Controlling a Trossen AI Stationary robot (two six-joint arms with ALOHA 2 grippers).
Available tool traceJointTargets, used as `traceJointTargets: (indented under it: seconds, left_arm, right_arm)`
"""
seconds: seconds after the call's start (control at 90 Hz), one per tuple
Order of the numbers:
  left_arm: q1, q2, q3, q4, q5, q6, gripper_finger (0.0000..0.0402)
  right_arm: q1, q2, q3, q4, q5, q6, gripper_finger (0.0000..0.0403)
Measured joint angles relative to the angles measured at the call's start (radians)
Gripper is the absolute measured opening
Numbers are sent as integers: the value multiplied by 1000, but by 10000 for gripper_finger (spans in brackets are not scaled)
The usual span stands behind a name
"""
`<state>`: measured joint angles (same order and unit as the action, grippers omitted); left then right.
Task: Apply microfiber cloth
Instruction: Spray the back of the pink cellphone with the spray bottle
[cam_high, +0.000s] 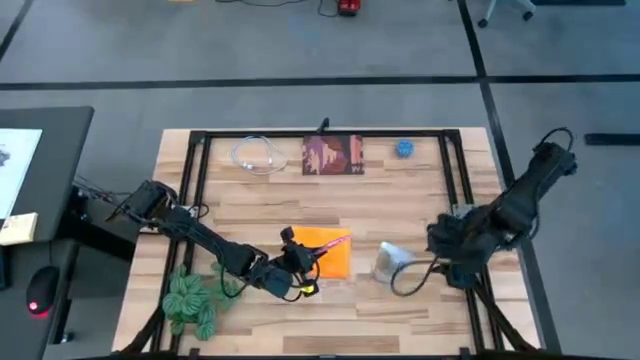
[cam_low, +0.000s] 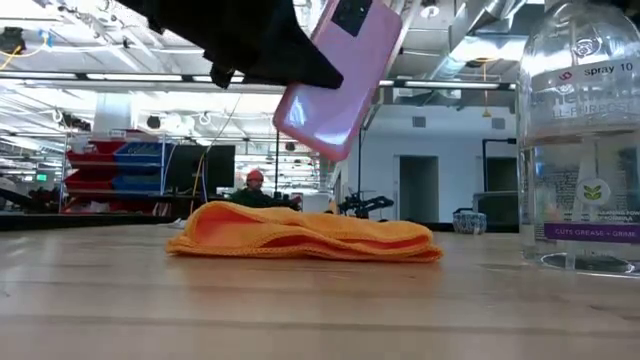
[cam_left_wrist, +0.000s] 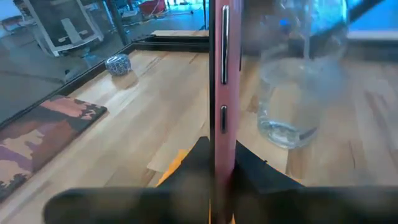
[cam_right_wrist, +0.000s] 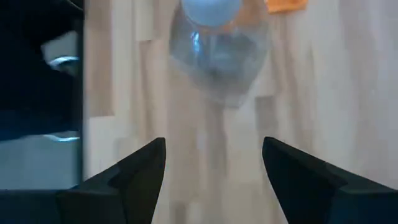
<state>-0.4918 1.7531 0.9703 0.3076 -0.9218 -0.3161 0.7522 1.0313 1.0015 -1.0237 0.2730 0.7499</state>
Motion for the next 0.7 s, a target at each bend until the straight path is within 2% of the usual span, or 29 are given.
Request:
traceJointTargets:
  seconds: [0.1,0.278,0.456,0.556,0.7]
  left_arm:
    - [11,-1,0,9,11,-1,2]
    - [18,-1,0,7,55,-27,2]
    - [18,-1,0,9,58,-30,2]
    - [18,-1,0,8,61,-46,2]
    - [20,-1,0,6,62,-43,2]
  right_arm:
    - [-7,-6,-52,101,67,-113,256]
    - [-87,-37,-97,199,96,-293,256]
    - [-170,-37,-127,325,67,-509,256]
    - [-205,-36,-137,365,18,-574,256]
    - [-219,-31,-138,421,14,-598,261]
